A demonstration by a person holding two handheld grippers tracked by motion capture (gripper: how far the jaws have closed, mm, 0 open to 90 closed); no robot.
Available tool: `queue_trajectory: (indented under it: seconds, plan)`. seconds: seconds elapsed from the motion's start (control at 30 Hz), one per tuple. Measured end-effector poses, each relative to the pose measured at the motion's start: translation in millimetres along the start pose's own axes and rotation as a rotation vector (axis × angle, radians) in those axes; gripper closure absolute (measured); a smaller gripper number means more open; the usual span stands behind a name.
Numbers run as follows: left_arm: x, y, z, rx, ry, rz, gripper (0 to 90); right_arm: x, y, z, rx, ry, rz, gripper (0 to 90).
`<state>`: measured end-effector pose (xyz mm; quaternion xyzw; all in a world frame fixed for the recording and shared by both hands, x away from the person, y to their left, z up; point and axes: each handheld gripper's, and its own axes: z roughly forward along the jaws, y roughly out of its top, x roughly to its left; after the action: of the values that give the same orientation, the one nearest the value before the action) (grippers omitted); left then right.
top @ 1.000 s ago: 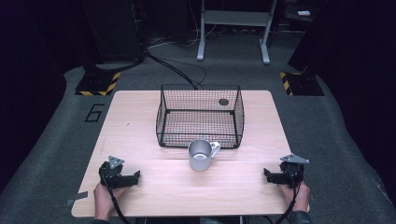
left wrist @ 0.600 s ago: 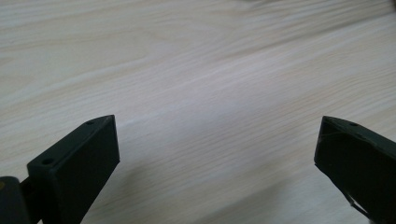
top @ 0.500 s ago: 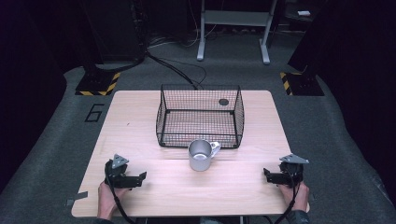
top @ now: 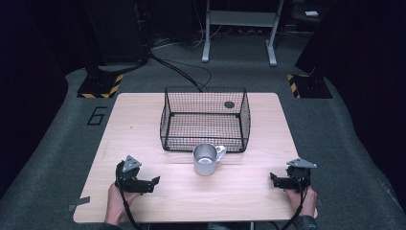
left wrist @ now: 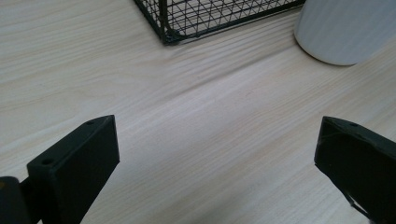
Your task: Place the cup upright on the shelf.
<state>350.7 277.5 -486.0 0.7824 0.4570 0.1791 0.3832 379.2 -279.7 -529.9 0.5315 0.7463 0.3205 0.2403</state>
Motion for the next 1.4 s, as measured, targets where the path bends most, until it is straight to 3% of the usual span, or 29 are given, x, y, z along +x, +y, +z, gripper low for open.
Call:
queue_trajectory:
  seconds: [0.5,0.83,1.4]
  plan:
    - [-26.4,21.2,7.3,0.004,-0.061,0.084,0.1,0.0,0.1,0.0,-0.001,0.004,0.002,2.8]
    - [-51.3,44.8,14.5,-0.003,-0.142,0.147,0.1,-0.1,0.0,-0.1,-0.001,0.004,-0.002,2.8]
    - [-75.6,66.1,32.6,-0.009,-0.224,0.196,0.0,-0.3,0.0,-0.6,0.005,0.003,-0.010,3.1]
